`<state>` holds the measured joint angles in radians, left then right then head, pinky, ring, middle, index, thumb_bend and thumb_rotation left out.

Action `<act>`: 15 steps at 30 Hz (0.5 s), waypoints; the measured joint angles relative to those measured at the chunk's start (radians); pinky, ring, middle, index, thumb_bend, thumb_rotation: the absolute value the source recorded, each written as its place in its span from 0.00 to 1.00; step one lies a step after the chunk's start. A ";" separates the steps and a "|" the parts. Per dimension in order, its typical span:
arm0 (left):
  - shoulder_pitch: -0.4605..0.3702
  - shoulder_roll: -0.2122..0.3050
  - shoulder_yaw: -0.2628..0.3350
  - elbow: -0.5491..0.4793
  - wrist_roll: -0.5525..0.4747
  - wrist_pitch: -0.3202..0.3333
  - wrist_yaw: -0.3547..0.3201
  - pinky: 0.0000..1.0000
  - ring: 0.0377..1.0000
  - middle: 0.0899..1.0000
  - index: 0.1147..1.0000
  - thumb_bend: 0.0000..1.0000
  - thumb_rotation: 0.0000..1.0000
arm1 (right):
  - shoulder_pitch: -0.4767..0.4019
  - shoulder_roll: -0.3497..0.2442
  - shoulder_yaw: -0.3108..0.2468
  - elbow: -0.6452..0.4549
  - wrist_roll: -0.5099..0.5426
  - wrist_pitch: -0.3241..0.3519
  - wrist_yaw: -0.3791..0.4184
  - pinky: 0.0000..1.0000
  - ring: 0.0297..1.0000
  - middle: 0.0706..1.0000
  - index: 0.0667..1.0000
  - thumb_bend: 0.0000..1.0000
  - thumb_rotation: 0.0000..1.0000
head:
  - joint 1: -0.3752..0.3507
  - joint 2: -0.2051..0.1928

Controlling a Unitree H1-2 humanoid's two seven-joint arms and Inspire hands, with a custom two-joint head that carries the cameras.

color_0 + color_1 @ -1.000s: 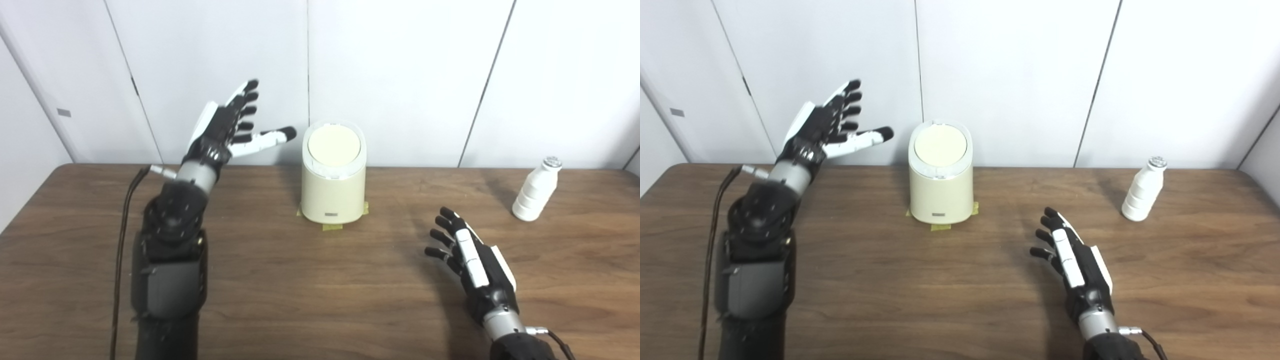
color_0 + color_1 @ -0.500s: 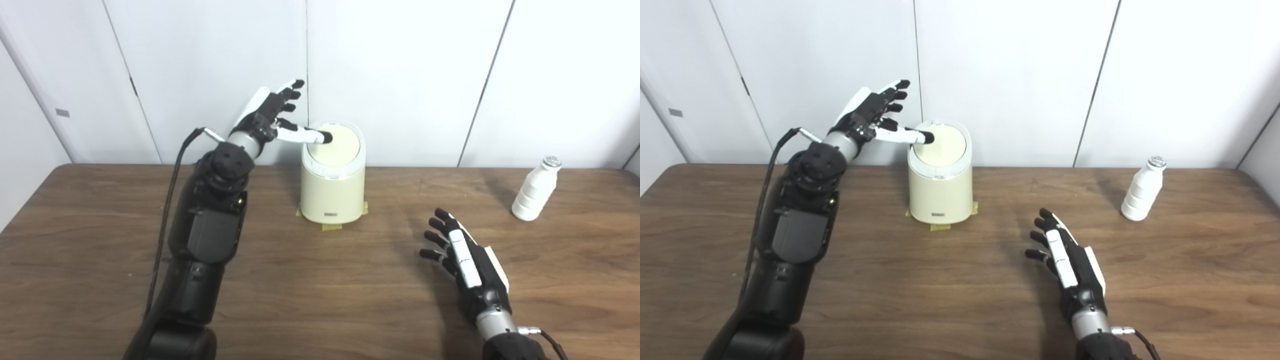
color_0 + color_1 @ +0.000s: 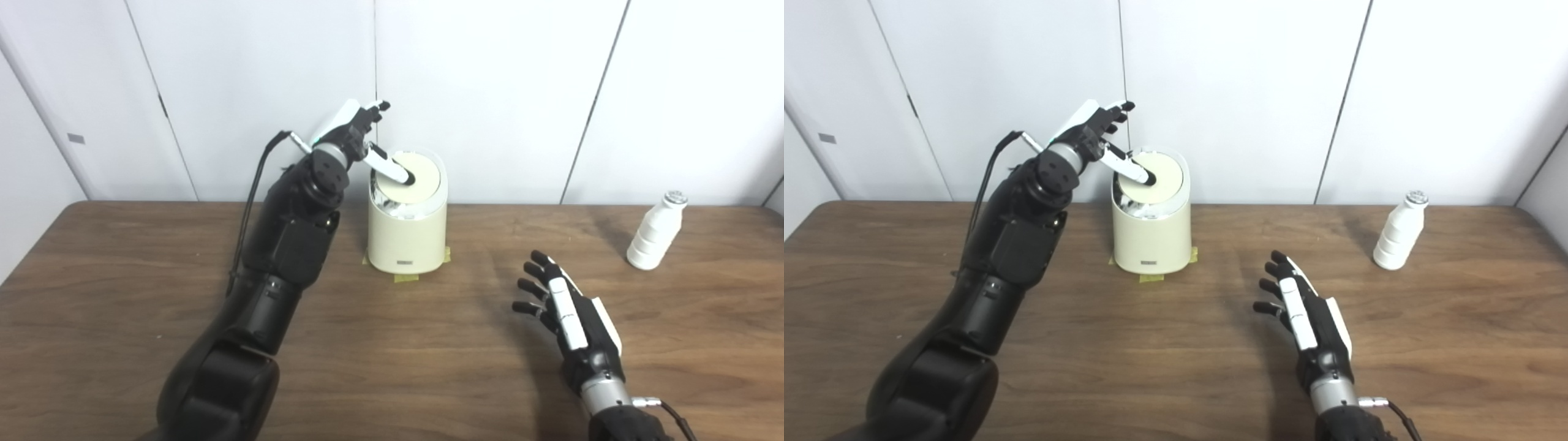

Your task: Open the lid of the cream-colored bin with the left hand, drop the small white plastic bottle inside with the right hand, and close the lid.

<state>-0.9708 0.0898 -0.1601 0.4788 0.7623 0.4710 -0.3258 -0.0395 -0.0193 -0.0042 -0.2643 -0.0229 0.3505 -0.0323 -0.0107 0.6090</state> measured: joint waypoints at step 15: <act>-0.073 0.054 -0.189 0.041 0.072 -0.002 -0.013 0.95 0.96 0.98 0.99 0.87 0.00 | 0.000 0.012 0.002 0.001 -0.008 0.000 -0.001 0.67 0.83 0.86 0.88 0.51 0.89 | -0.003 0.008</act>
<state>-1.0438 0.1436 -0.3492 0.5197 0.8347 0.4690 -0.3389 -0.0392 -0.0069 -0.0026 -0.2632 -0.0309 0.3508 -0.0331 -0.0138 0.6167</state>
